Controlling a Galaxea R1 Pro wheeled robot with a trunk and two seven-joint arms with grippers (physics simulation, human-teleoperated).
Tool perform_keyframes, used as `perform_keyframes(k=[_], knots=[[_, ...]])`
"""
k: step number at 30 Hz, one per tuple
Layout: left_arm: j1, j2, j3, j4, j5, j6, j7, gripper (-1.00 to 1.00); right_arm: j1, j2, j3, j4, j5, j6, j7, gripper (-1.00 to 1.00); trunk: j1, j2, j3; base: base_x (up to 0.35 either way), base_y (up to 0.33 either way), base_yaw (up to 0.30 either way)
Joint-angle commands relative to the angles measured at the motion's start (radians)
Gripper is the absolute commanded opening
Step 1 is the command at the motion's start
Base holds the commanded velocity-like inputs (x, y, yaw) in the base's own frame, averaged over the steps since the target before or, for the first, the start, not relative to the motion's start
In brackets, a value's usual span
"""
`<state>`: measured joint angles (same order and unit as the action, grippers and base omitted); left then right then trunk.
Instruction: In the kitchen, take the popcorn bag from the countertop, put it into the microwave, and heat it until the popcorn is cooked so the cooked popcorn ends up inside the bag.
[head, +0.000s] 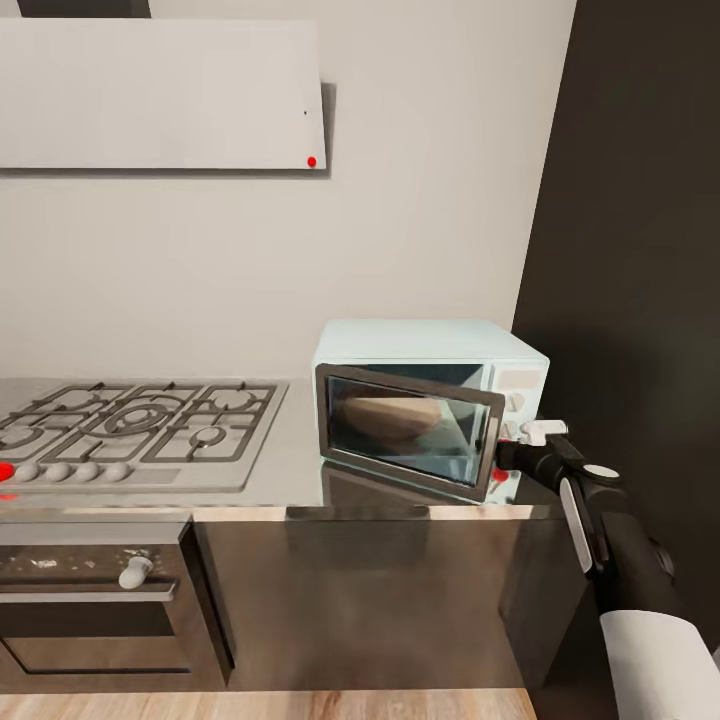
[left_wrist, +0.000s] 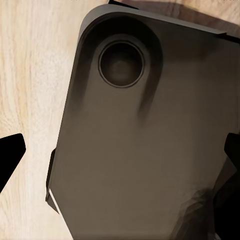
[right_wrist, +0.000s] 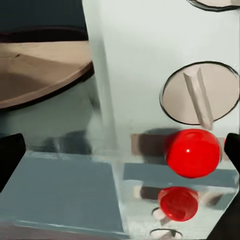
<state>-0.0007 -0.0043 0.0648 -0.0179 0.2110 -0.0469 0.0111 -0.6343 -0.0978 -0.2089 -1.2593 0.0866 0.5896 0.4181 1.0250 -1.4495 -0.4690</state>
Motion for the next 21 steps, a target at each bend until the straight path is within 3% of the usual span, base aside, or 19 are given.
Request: perform_keyframes(k=[1, 5, 7, 11, 21], knots=[[0.0, 0.0, 0.006, 0.0, 0.001, -0.002, 0.001, 1.0, -0.001, -0.001, -0.001, -0.001, 0.008, 0.004, 0.033, 1.0, 0.0, -0.001, -0.001, 0.0, 0.0, 0.0], [0.0, 0.0, 0.007, 0.0, 0.001, -0.002, 0.001, 1.0, 0.001, 0.001, 0.002, -0.007, 0.008, 0.017, 0.098, 1.0, 0.0, -0.001, -0.001, 0.0, 0.0, 0.0], [-0.001, 0.0, 0.006, 0.0, 0.001, -0.002, 0.001, 1.0, 0.003, 0.003, 0.027, -0.014, 0.006, 0.021, 0.111, 1.0, 0.0, -0.001, -0.001, 0.0, 0.0, 0.0], [-0.001, -0.001, 0.006, 0.0, 0.001, -0.002, 0.001, 1.0, 0.004, 0.004, 0.05, -0.01, 0.0, 0.036, 0.12, 1.0, 0.0, -0.001, -0.001, 0.0, 0.0, 0.0], [0.0, 0.0, 0.006, 0.0, 0.001, -0.002, 0.001, 1.0, 0.004, 0.002, 0.051, 0.041, -0.002, 0.067, 0.122, 1.0, 0.0, -0.001, -0.001, 0.0, 0.0, 0.0]])
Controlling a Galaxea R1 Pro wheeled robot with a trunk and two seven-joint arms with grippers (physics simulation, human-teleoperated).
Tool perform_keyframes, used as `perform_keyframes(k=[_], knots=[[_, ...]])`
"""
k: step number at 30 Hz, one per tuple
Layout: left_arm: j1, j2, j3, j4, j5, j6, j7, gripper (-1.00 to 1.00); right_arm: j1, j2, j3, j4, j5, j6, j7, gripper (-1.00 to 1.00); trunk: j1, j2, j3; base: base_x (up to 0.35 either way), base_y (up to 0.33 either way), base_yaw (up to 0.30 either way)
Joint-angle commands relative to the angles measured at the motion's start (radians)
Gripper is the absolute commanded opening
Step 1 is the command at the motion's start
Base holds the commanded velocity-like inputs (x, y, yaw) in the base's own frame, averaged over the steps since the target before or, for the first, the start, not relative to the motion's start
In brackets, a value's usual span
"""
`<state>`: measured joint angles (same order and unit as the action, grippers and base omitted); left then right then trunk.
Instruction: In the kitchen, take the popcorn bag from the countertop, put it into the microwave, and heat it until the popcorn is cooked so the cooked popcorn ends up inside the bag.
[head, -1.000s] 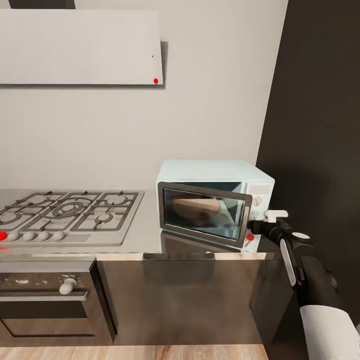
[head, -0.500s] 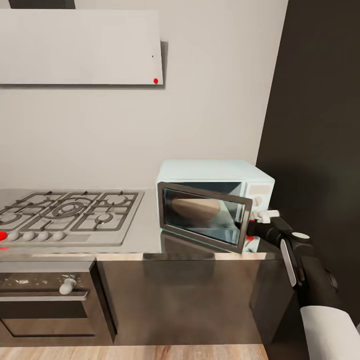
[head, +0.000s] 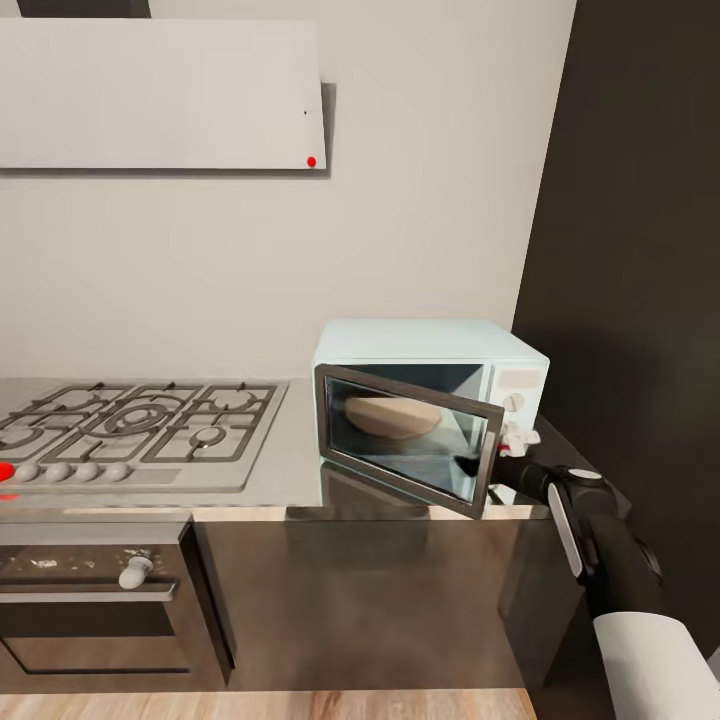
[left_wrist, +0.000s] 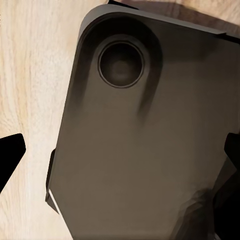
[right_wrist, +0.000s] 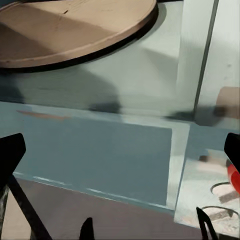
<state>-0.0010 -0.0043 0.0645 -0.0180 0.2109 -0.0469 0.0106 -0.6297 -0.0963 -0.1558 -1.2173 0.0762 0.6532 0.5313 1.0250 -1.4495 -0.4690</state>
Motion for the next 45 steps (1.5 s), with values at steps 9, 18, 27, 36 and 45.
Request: perform_keyframes(k=[9, 18, 27, 36, 45], knots=[[0.0, -0.001, 0.006, 0.0, 0.001, -0.004, 0.002, 1.0, -0.001, -0.006, -0.001, 0.003, 0.014, 0.003, 0.049, 1.0, 0.0, -0.001, -0.001, -0.142, 0.079, 0.0], [0.0, 0.001, 0.008, 0.0, 0.001, -0.003, 0.002, 1.0, -0.001, 0.001, 0.003, 0.026, 0.012, 0.003, 0.051, 1.0, 0.0, -0.001, -0.001, -0.14, 0.112, 0.0], [0.0, 0.01, 0.008, 0.0, 0.002, -0.002, -0.004, 1.0, -0.001, -0.015, 0.0, 0.035, 0.018, 0.002, 0.25, 1.0, 0.0, -0.001, -0.001, -0.002, 0.002, 0.0], [0.0, 0.009, 0.008, 0.0, 0.002, -0.003, -0.005, 1.0, -0.001, -0.027, 0.002, 0.029, 0.023, 0.002, 0.472, 1.0, 0.0, -0.001, -0.001, 0.0, 0.0, 0.0], [0.0, 0.009, 0.008, 0.0, 0.002, -0.003, -0.005, 1.0, -0.001, -0.03, 0.005, 0.019, 0.019, 0.004, 0.502, 1.0, 0.0, -0.001, -0.001, 0.0, 0.0, 0.0]])
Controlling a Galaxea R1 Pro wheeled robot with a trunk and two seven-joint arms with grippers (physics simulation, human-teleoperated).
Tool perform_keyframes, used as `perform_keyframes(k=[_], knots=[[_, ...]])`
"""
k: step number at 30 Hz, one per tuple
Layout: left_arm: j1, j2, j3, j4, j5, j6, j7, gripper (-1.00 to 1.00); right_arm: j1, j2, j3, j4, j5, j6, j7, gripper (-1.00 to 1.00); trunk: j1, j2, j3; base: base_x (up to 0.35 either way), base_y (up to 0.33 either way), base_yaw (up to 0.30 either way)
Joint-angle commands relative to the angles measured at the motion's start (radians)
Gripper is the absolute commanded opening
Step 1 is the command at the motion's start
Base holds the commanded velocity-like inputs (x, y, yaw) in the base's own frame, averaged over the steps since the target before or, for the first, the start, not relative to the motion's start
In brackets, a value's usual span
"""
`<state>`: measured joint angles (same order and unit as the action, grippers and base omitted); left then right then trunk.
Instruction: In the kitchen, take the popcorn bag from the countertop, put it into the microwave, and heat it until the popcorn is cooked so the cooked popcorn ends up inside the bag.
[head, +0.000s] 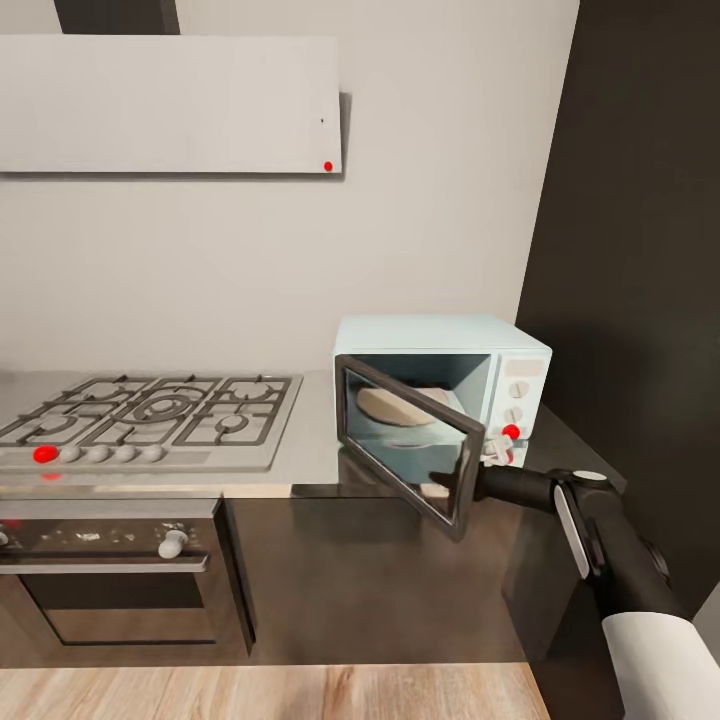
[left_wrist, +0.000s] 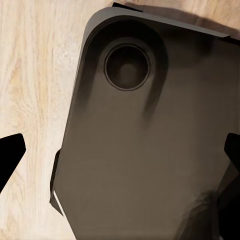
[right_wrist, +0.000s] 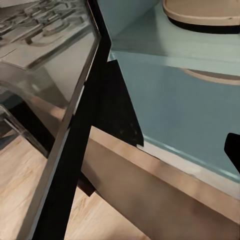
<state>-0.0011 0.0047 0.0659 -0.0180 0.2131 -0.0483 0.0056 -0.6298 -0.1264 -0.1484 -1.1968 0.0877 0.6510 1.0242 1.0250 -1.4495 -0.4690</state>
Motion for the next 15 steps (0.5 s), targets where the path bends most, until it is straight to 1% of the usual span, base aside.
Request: perform_keyframes(k=[1, 8, 15], knots=[[0.0, 0.0, 0.006, 0.0, 0.0, -0.002, 0.001, 1.0, -0.001, 0.001, -0.002, -0.001, 0.007, 0.006, 0.009, 1.0, 0.0, -0.001, -0.001, 0.0, 0.0, 0.0], [0.0, 0.0, 0.006, 0.0, 0.0, -0.002, 0.001, 1.0, -0.001, 0.001, -0.002, 0.0, 0.008, 0.006, 0.01, 1.0, 0.0, -0.001, -0.001, 0.0, 0.007, 0.0], [0.0, 0.0, 0.006, 0.0, 0.0, -0.002, 0.001, 1.0, -0.001, 0.0, -0.002, -0.001, 0.01, 0.006, 0.01, 1.0, 0.0, -0.001, -0.001, 0.0, 0.09, 0.0]])
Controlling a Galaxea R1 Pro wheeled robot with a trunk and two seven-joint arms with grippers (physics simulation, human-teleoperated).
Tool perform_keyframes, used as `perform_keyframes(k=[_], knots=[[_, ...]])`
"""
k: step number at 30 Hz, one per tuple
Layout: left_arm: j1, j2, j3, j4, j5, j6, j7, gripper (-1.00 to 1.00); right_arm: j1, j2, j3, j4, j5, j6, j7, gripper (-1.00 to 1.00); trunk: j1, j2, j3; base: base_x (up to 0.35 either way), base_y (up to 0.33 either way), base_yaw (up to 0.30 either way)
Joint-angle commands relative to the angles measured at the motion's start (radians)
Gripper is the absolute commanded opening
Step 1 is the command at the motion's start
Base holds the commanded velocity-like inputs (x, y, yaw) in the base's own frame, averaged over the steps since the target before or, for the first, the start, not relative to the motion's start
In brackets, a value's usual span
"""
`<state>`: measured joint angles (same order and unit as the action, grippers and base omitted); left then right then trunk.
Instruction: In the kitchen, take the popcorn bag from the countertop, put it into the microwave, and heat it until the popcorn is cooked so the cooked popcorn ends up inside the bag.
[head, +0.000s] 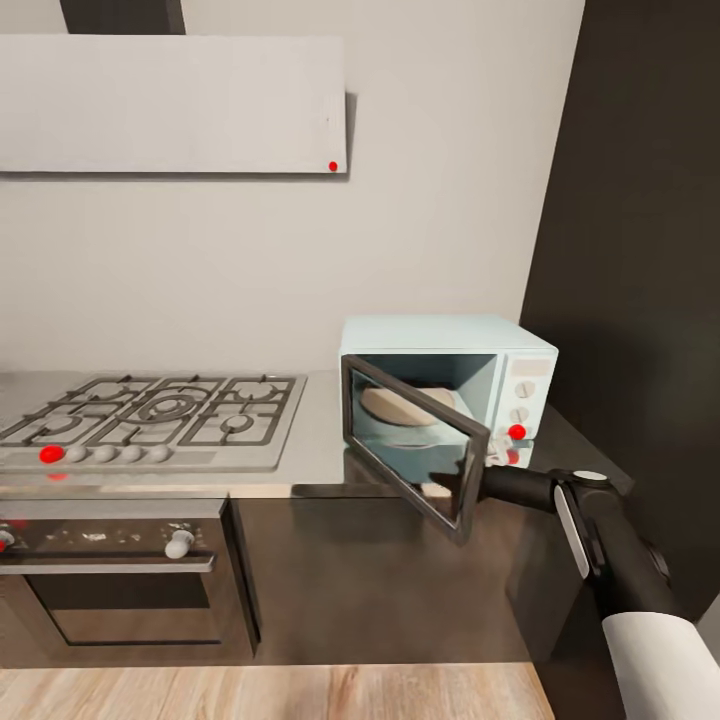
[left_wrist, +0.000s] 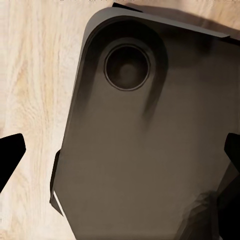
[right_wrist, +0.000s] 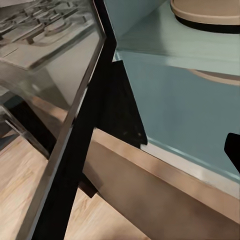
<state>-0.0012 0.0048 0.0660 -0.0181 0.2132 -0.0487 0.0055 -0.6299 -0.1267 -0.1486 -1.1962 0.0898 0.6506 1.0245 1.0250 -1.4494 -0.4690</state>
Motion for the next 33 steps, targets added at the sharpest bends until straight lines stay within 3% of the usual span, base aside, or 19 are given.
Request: perform_keyframes(k=[1, 10, 14, 17, 33], knots=[[0.0, 0.0, 0.006, 0.0, 0.0, -0.002, 0.001, 1.0, -0.001, 0.0, -0.002, -0.001, 0.007, 0.006, 0.009, 1.0, 0.0, -0.001, -0.001, 0.0, 0.099, 0.0], [0.0, 0.0, 0.006, 0.0, 0.0, -0.002, 0.001, 1.0, -0.001, -0.003, -0.004, -0.002, 0.009, 0.006, 0.056, 1.0, 0.0, -0.001, -0.001, 0.0, 0.082, 0.0], [0.001, 0.0, 0.006, 0.0, 0.0, -0.002, 0.0, 1.0, -0.002, -0.047, -0.005, -0.002, 0.011, 0.006, 0.138, 1.0, 0.0, -0.001, -0.001, 0.0, 0.009, 0.0], [0.0, 0.0, 0.006, 0.0, 0.0, -0.002, 0.0, 1.0, -0.001, -0.057, -0.005, -0.002, 0.011, 0.006, 0.15, 1.0, 0.0, -0.001, -0.001, -0.019, 0.003, 0.0], [0.0, 0.0, 0.006, 0.0, 0.0, -0.002, 0.001, 1.0, -0.001, -0.056, -0.003, -0.002, 0.013, 0.006, 0.148, 1.0, 0.0, -0.001, -0.001, -0.164, 0.152, 0.0]])
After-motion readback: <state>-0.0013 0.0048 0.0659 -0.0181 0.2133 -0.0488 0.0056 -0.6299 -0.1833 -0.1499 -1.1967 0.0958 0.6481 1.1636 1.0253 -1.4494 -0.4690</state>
